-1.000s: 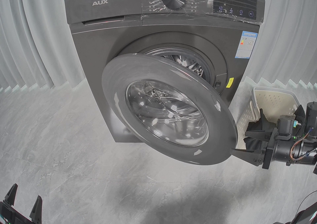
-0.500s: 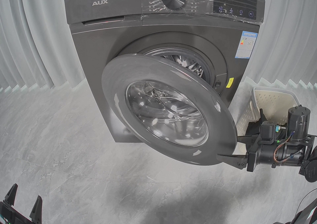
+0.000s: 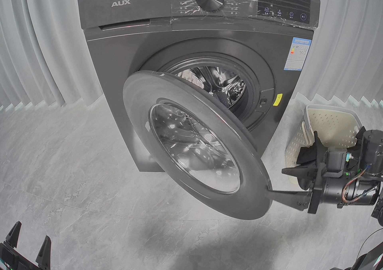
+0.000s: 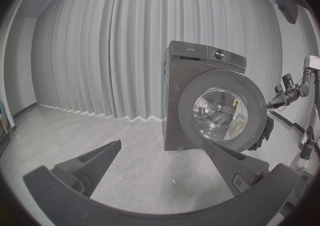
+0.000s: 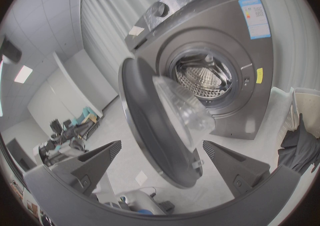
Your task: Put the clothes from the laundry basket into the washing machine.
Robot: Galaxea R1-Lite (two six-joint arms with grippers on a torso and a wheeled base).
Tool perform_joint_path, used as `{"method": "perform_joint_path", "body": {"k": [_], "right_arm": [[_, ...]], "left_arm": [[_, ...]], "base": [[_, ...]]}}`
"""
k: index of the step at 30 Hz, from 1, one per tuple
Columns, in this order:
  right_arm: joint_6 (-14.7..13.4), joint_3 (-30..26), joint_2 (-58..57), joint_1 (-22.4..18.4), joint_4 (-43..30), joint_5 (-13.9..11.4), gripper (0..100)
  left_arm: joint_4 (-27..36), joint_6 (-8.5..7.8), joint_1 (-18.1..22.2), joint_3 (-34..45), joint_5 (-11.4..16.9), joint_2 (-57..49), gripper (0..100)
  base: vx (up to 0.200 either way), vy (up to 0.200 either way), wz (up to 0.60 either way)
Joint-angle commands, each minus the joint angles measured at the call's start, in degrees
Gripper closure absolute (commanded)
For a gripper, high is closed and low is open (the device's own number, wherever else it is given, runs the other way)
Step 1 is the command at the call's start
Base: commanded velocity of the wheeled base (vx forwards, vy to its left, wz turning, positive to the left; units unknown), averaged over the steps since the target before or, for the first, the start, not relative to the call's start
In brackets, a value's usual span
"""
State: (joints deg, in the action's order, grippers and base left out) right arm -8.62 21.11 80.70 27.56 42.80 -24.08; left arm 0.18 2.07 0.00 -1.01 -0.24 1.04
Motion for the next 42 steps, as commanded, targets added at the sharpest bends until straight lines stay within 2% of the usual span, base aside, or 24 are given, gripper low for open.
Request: {"method": "perform_joint_path", "body": {"k": [1, 2, 5, 7, 10, 11, 16, 20, 21, 24, 31, 33, 36, 38, 40, 41, 42], "right_arm": [[-3.5, 3.5, -5.3, -1.0, -0.4, 0.3, 0], [-4.5, 4.6, -4.9, -2.2, -0.8, 0.5, 0], [-4.4, 5.3, -2.5, -6.5, -0.9, 1.2, 0], [-3.2, 5.0, 1.3, -7.8, 0.0, 2.5, 0], [-0.5, 4.1, 4.8, -7.9, 0.0, 3.4, 0], [-0.4, 4.0, 5.0, -7.9, 0.0, 3.4, 0], [0.4, 2.5, 7.1, -6.1, 0.1, 3.5, 0], [0.5, 1.4, 6.7, -2.5, 0.0, 3.8, 0], [0.5, 0.6, 5.9, 0.5, 0.1, 4.7, 0], [0.1, 0.0, 4.1, 3.6, 0.0, 6.3, 0], [-0.1, 0.9, 4.6, 2.9, 0.2, 6.4, 0], [-0.1, 1.9, 6.0, 1.3, 0.1, 7.0, 0], [0.0, 4.1, 9.8, 0.2, 0.4, 9.1, 0], [-0.3, 5.9, 12.6, 0.6, 1.7, 12.7, 0], [-0.3, 5.9, 12.6, 0.6, 1.7, 12.7, 0], [-0.8, 7.9, 17.0, 1.2, 5.0, 17.2, 0], [-1.1, 8.5, 18.3, 1.4, 6.1, 18.7, 0]], "left_arm": [[0.0, -0.05, 0.0, 0.9, 0.0, -1.0, 0], [0.0, -0.05, -0.1, 0.9, 0.0, -1.0, 0], [0.0, -0.05, 0.0, 0.9, 0.0, -1.0, 0], [0.1, -0.05, -0.1, 0.9, 0.0, -1.0, 0], [0.0, -0.05, 0.0, 0.9, 0.0, -1.0, 0], [0.0, 0.04, 0.0, 0.9, 0.0, -1.0, 0], [0.0, -0.05, 0.0, 0.9, 0.0, -1.0, 0], [0.0, 0.04, 0.0, 0.9, 0.0, -1.0, 0], [0.0, 0.04, 0.0, 0.9, 0.0, -1.0, 0], [0.0, 0.04, 0.0, 0.9, 0.0, -1.0, 0], [0.0, -0.05, 0.0, 0.9, 0.0, -1.0, 0], [0.0, 0.04, 0.0, 0.9, 0.0, -1.0, 0], [0.0, 0.04, 0.0, 0.9, 0.0, -1.0, 0], [0.0, -0.05, 0.0, 0.9, 0.0, -1.0, 0], [0.0, -0.05, 0.0, 0.9, 0.0, -1.0, 0], [0.0, -0.05, -0.1, 0.9, 0.0, -1.0, 0], [0.0, -0.05, 0.0, 0.9, 0.0, -1.0, 0]], "base": [[0.000, 0.000, 0.00], [0.000, 0.000, 0.00], [0.000, 0.000, 0.00], [0.000, 0.000, 0.00], [0.000, 0.000, 0.00], [0.000, 0.000, 0.00], [0.000, 0.000, 0.00], [0.000, 0.000, 0.00], [0.000, 0.000, 0.00], [0.000, 0.000, 0.00], [0.000, 0.000, 0.00], [0.000, 0.000, 0.00], [0.000, 0.000, 0.00], [0.000, 0.000, 0.00], [0.000, 0.000, 0.00], [0.000, 0.000, 0.00], [0.000, 0.000, 0.00]]}}
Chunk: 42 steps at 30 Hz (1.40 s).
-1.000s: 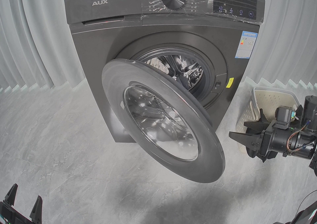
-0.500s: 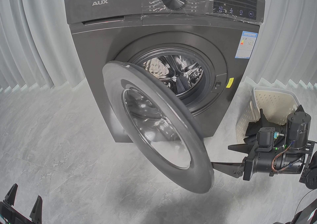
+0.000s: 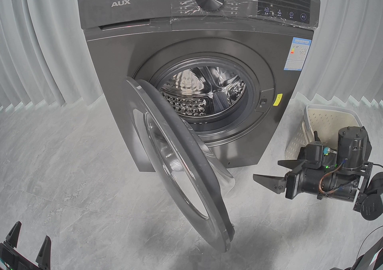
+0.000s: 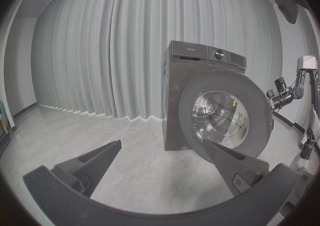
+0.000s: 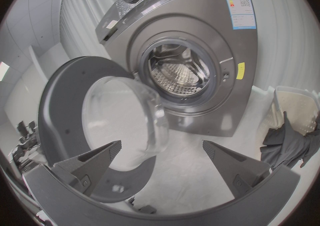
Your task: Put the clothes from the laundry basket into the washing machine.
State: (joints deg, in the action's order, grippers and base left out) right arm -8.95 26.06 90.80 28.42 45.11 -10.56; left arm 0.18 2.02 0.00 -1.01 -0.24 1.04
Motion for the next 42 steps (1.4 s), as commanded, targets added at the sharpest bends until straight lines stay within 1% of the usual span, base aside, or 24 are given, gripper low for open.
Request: {"method": "perform_joint_path", "body": {"k": [1, 3, 4, 5, 6, 7, 9, 10, 11, 12, 15, 21, 24, 25, 26, 27, 29, 30, 32, 36, 37, 38, 39, 42], "right_arm": [[-1.2, 4.3, 9.6, 0.9, 4.9, 7.2, 0], [-2.0, 5.6, 11.8, 2.0, 6.4, 11.2, 0], [-2.5, 6.2, 12.7, 2.4, 6.5, 12.8, 0], [-2.7, 6.5, 13.4, 2.8, 6.5, 14.0, 0], [-2.8, 6.7, 13.9, 3.4, 6.0, 15.0, 0], [-2.8, 6.8, 14.1, 3.8, 6.0, 15.4, 0], [-2.8, 8.0, 16.5, 4.9, 6.0, 17.7, 0], [-2.8, 8.0, 16.7, 4.9, 6.0, 17.9, 0], [-2.8, 10.0, 19.1, 4.9, 6.3, 19.3, 0], [-2.8, 10.9, 20.0, 4.9, 6.4, 19.7, 0], [-3.0, 13.0, 23.3, 4.9, 6.7, 20.2, 0], [-3.7, 12.6, 25.1, 6.3, 8.4, 19.6, 0], [-4.1, 11.2, 24.6, 9.0, 8.9, 18.9, 0], [-4.1, 11.1, 24.5, 9.4, 8.9, 18.7, 0], [-4.7, 11.0, 24.1, 10.7, 9.7, 17.9, 0], [-5.2, 11.5, 24.1, 11.0, 10.1, 18.0, 0], [-5.2, 11.6, 24.1, 11.0, 10.2, 18.0, 0], [-5.3, 13.4, 24.5, 10.6, 10.9, 18.1, 0], [-5.4, 15.1, 24.8, 10.6, 10.7, 18.0, 0], [-5.5, 19.0, 25.3, 10.3, 9.1, 17.3, 0], [-5.5, 19.0, 25.3, 10.3, 9.1, 17.3, 0], [-5.5, 21.1, 26.9, 10.4, 7.6, 17.2, 0], [-5.5, 21.1, 26.9, 10.4, 7.6, 17.2, 0], [-5.3, 25.0, 29.2, 10.8, 5.7, 17.1, 0]], "left_arm": [[0.0, 0.00, 0.0, 0.9, 0.0, -1.0, 0], [0.0, 0.09, 0.0, 0.9, 0.0, -1.0, 0], [0.0, 0.09, 0.0, 0.9, 0.0, -1.0, 0], [0.0, 0.09, 0.0, 0.9, 0.0, -1.0, 0], [0.0, 0.09, 0.0, 0.9, 0.0, -1.0, 0], [0.0, 0.09, 0.0, 0.9, 0.0, -1.0, 0], [0.0, 0.00, 0.0, 0.9, 0.0, -1.0, 0], [0.0, 0.00, 0.0, 0.9, 0.0, -1.0, 0], [0.0, 0.00, 0.0, 0.9, 0.0, -1.0, 0], [0.0, 0.09, 0.0, 0.9, 0.0, -1.0, 0], [0.0, 0.00, 0.0, 0.9, 0.0, -1.0, 0], [0.0, 0.09, 0.0, 0.9, 0.0, -1.0, 0], [0.0, 0.09, 0.0, 0.9, 0.0, -1.0, 0], [0.0, 0.09, 0.0, 0.9, 0.0, -1.0, 0], [0.0, 0.09, 0.0, 0.9, 0.0, -1.0, 0], [0.0, 0.09, 0.0, 0.9, 0.0, -1.0, 0], [0.0, 0.09, 0.0, 0.9, 0.0, -1.0, 0], [0.0, 0.09, 0.0, 0.9, 0.0, -1.0, 0], [0.0, 0.09, 0.0, 0.9, 0.0, -1.0, 0], [0.0, 0.09, 0.0, 0.9, 0.0, -1.0, 0], [0.0, 0.09, 0.0, 0.9, 0.0, -1.0, 0], [0.0, 0.09, 0.0, 0.9, 0.0, -1.0, 0], [0.0, 0.09, 0.0, 0.9, 0.0, -1.0, 0], [0.0, 0.00, 0.0, 0.9, 0.0, -1.0, 0]], "base": [[0.000, 0.000, 0.00], [-0.100, 0.000, 0.00], [-0.200, 0.000, 0.00], [-0.200, 0.000, 0.00], [-0.200, 0.000, 0.00], [-0.200, 0.000, 0.00], [-0.200, 0.000, 0.00], [-0.200, 0.000, 0.00], [-0.200, 0.000, 0.00], [0.000, 0.000, 0.00], [0.000, 0.000, 0.00], [0.000, 0.000, 0.00], [0.000, 0.000, 0.00], [0.000, 0.000, 0.00], [0.000, 0.000, 0.00], [0.000, 0.000, 0.00], [0.000, 0.000, 0.00], [0.000, 0.000, 0.00], [0.000, 0.000, 0.00], [-0.200, 0.000, 0.00], [-0.200, 0.000, 0.00], [-0.200, 0.000, 0.00], [-0.200, 0.000, 0.00], [-0.133, 0.000, 0.00]]}}
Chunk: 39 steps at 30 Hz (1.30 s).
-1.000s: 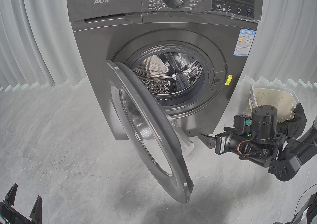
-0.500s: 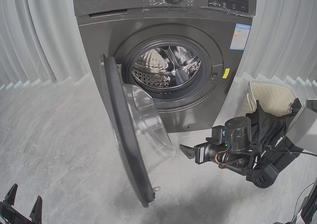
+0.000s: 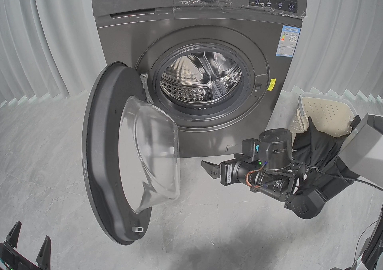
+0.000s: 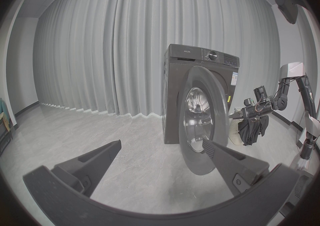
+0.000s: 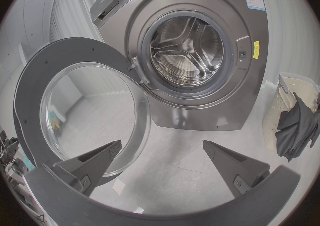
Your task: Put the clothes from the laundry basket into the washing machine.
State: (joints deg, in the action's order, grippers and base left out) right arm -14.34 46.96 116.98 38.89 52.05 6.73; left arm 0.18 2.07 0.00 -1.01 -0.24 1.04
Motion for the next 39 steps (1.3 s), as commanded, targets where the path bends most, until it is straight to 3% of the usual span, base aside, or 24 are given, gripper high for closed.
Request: {"method": "perform_joint_path", "body": {"k": [1, 14, 18, 19, 23, 30, 39], "right_arm": [[0.0, 5.8, 4.0, 0.4, -1.6, -0.2, 0], [-0.1, 17.1, 13.9, 5.6, -3.5, -0.8, 0], [-0.2, 17.6, 14.4, 5.8, -3.5, -0.8, 0], [-2.5, 20.8, 17.1, 6.2, -3.5, -1.0, 0], [-3.2, 22.7, 17.7, 6.6, -3.7, -1.9, 0], [-3.9, 32.8, 20.4, 4.8, -12.0, -2.6, 0], [-3.9, 42.7, 25.8, 5.6, -16.1, -2.4, 0]], "left_arm": [[0.0, -0.05, 0.0, 0.9, 0.0, -1.0, 0], [0.0, -0.05, 0.0, 0.9, 0.0, -1.0, 0], [0.0, -0.05, 0.0, 0.9, 0.0, -1.0, 0], [0.0, -0.05, 0.0, 0.9, 0.0, -1.0, 0], [0.0, -0.05, -0.1, 0.9, 0.0, -1.0, 0], [0.0, -0.05, 0.0, 0.9, 0.0, -1.0, 0], [0.0, -0.05, 0.0, 0.9, 0.0, -1.0, 0]], "base": [[0.000, 0.000, 0.00], [0.000, 0.000, 0.00], [0.000, 0.000, 0.00], [0.000, 0.000, 0.00], [0.000, 0.000, 0.00], [0.000, 0.000, 0.00], [0.000, 0.000, 0.00]]}}
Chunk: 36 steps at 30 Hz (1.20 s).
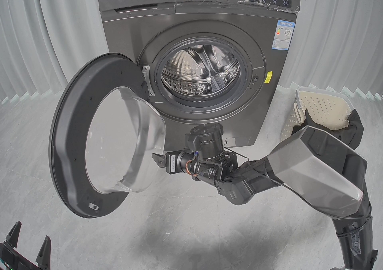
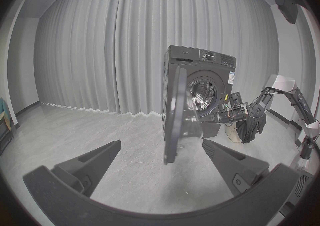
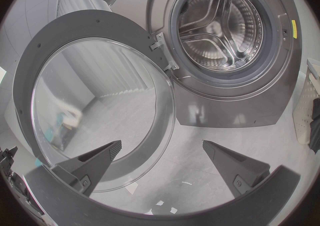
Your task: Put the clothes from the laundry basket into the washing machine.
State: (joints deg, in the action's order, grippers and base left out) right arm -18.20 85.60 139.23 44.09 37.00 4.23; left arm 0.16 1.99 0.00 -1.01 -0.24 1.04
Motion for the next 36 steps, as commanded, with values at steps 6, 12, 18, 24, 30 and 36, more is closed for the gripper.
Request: {"method": "perform_joint_path", "body": {"k": [6, 12, 18, 24, 30, 36], "right_arm": [[-0.1, 6.2, 3.8, 0.5, -1.2, 0.3, 0], [-0.3, 7.5, 4.2, 1.1, -1.2, 0.5, 0], [-1.1, 13.2, 8.2, 1.6, -1.3, 1.7, 0], [-1.4, 14.8, 8.3, 2.0, -1.9, 2.6, 0], [-3.2, 15.6, 9.1, 2.1, -1.5, 3.9, 0], [-3.5, 15.2, 8.7, 2.1, -1.3, 4.0, 0]], "left_arm": [[0.0, 0.03, 0.0, 0.9, 0.0, -1.0, 0], [0.0, 0.03, 0.0, 0.9, 0.0, -1.0, 0], [0.0, 0.03, 0.0, 0.9, 0.0, -1.0, 0], [0.0, 0.03, 0.0, 0.9, 0.0, -1.0, 0], [0.0, 0.03, 0.0, 0.9, 0.0, -1.0, 0], [0.0, 0.03, 0.0, 0.9, 0.0, -1.0, 0]], "base": [[0.000, 0.000, 0.00], [0.000, 0.000, 0.00], [0.000, 0.000, 0.00], [0.000, 0.000, 0.00], [0.000, 0.000, 0.00], [0.000, 0.000, 0.00]]}}
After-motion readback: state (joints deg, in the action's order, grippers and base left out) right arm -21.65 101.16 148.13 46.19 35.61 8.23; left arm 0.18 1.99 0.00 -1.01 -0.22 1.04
